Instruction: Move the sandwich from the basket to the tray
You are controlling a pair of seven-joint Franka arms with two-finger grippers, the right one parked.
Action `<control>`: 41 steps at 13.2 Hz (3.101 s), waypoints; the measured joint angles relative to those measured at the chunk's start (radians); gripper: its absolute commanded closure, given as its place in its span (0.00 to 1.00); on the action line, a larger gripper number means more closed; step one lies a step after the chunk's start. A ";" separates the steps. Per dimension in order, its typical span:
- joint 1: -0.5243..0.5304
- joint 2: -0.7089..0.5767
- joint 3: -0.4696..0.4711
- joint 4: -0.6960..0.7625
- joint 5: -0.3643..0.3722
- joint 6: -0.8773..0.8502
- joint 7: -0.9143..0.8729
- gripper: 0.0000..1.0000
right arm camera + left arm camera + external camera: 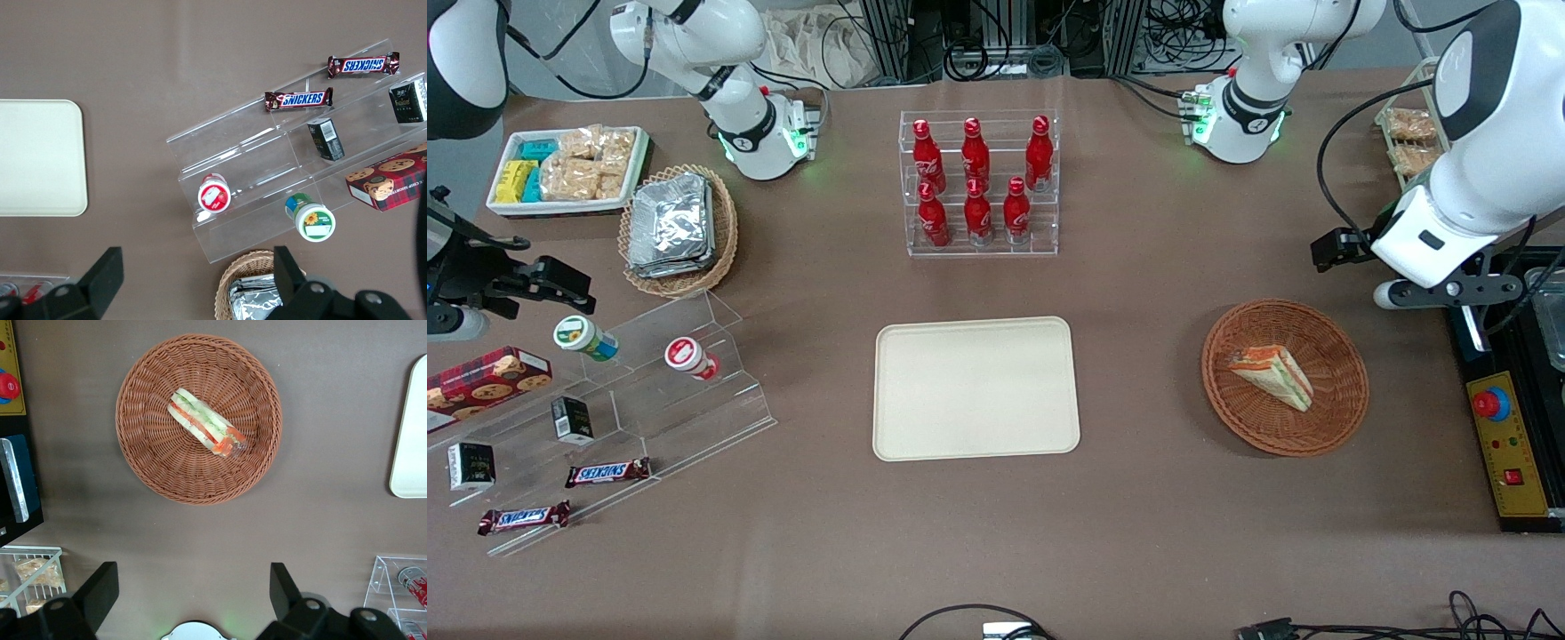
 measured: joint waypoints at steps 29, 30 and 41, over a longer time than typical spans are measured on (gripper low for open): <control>0.049 0.283 0.040 -0.003 -0.066 0.132 -0.660 0.00; 0.058 0.306 0.040 -0.007 -0.077 0.166 -0.665 0.00; 0.102 0.492 0.041 -0.113 -0.207 0.485 -0.674 0.00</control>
